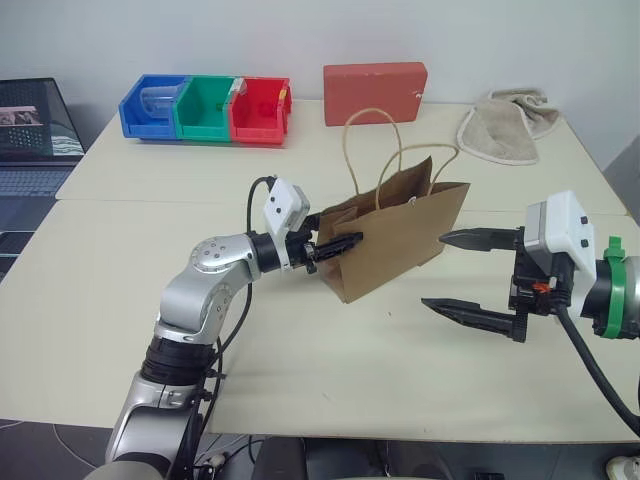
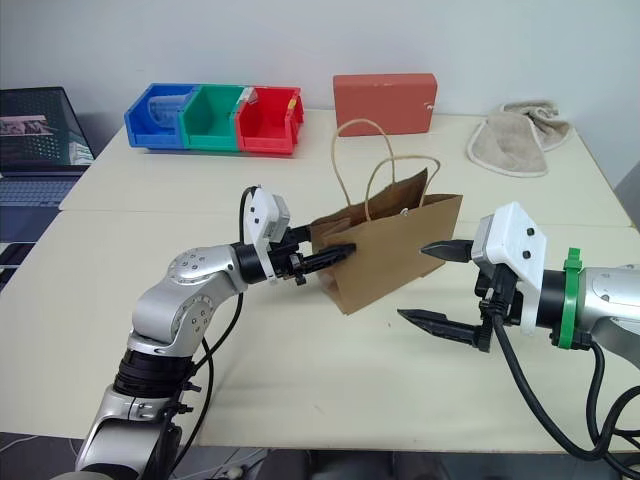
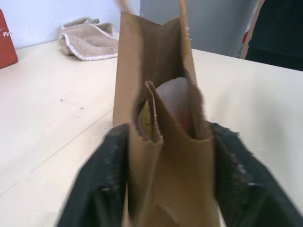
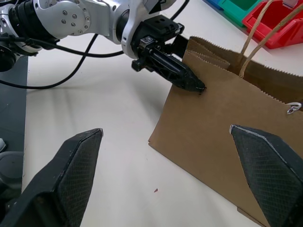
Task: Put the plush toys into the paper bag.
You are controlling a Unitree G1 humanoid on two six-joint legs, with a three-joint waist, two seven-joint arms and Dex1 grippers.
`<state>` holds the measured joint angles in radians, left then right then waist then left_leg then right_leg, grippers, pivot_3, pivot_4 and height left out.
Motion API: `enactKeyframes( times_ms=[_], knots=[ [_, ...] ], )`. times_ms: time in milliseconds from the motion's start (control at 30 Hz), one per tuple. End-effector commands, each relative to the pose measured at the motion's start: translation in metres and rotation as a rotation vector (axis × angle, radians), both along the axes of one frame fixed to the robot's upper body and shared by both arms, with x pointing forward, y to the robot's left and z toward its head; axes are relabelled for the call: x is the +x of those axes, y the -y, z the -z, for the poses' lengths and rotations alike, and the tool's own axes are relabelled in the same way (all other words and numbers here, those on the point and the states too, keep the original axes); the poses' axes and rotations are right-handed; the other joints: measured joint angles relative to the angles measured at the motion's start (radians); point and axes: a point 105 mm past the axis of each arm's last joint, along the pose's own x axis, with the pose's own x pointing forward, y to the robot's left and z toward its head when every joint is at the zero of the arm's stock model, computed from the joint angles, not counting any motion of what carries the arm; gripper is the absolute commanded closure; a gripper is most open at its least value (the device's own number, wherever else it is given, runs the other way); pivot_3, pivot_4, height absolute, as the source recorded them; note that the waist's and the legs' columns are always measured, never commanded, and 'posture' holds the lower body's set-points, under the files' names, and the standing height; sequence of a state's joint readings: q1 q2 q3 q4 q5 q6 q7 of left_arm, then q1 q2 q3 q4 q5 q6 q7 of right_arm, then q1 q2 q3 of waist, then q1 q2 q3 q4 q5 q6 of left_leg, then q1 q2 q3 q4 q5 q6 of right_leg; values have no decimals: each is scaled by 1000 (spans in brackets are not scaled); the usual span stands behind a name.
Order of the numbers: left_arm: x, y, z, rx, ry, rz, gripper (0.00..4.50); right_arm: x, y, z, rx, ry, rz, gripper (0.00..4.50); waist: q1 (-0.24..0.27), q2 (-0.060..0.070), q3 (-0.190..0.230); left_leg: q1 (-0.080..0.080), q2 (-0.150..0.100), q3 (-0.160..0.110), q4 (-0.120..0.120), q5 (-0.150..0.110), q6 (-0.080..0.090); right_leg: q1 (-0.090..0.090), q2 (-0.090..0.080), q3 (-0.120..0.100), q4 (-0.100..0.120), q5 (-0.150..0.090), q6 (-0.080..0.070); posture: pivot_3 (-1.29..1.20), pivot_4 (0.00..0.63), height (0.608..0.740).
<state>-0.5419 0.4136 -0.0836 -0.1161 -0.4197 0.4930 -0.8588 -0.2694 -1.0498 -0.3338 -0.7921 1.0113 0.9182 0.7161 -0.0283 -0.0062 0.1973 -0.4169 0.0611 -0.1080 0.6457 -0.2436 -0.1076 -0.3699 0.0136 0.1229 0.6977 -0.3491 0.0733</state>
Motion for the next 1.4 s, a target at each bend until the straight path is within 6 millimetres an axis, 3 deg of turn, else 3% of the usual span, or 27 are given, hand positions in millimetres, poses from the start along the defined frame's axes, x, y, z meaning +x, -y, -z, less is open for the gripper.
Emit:
enactKeyframes(
  times_ms=[33, 167, 367, 667, 833, 1200, 1333, 1400],
  knots=[
    [-6, 6, -6, -7, 36, 43, 3353, -4, -2, -6, -12, 60, -10, 0, 0, 0, 0, 0, 0, 0, 0, 0, 0, 0, 0, 0, 0, 0, 0, 0, 150, 740],
    [-5, 6, -5, -10, 23, 48, 4483, -4, -1, -6, -14, 71, 2, 0, 0, 0, 0, 0, 0, 0, 0, 0, 0, 0, 0, 0, 0, 0, 0, 0, 150, 740],
    [6, 4, -7, -20, 16, 94, 4483, -3, 3, -6, 6, 146, 56, 0, 1, 0, 0, 0, 0, 0, 0, 0, 0, 0, 0, 0, 0, 0, 0, 0, 150, 740],
    [12, 1, -24, 29, -16, 353, 4483, -25, 28, -10, -32, 55, 93, 0, 0, 0, 0, 0, -1, -1, -1, 0, 1, 1, 0, -1, 0, 0, 0, 0, 150, 740],
    [14, 1, -19, 95, -22, 439, 4483, -31, 34, -8, -48, 44, 135, 0, -1, 0, 0, 0, -1, -1, 0, 1, 1, 1, 0, -1, 0, 0, 0, 0, 150, 740],
    [24, -2, -8, 169, 18, 389, 4483, -28, 33, -4, -55, 29, 140, 0, -2, 0, 0, 0, -1, -1, 0, 1, 2, 1, 0, -1, 0, 0, 0, 0, 150, 740],
    [20, -12, -14, 184, 34, 374, 3579, -23, 35, -5, -65, 44, 139, 0, -4, 0, 0, 0, -1, -1, 0, 1, 2, 1, 0, -1, 1, 0, 0, 0, 150, 740],
    [20, -28, -19, 189, 39, 306, 2942, -18, 41, -8, -71, 53, 161, 0, -8, 0, 0, 0, -1, -1, 0, 1, 2, 1, 0, -1, 1, 0, 0, 0, 150, 740]
  ],
)
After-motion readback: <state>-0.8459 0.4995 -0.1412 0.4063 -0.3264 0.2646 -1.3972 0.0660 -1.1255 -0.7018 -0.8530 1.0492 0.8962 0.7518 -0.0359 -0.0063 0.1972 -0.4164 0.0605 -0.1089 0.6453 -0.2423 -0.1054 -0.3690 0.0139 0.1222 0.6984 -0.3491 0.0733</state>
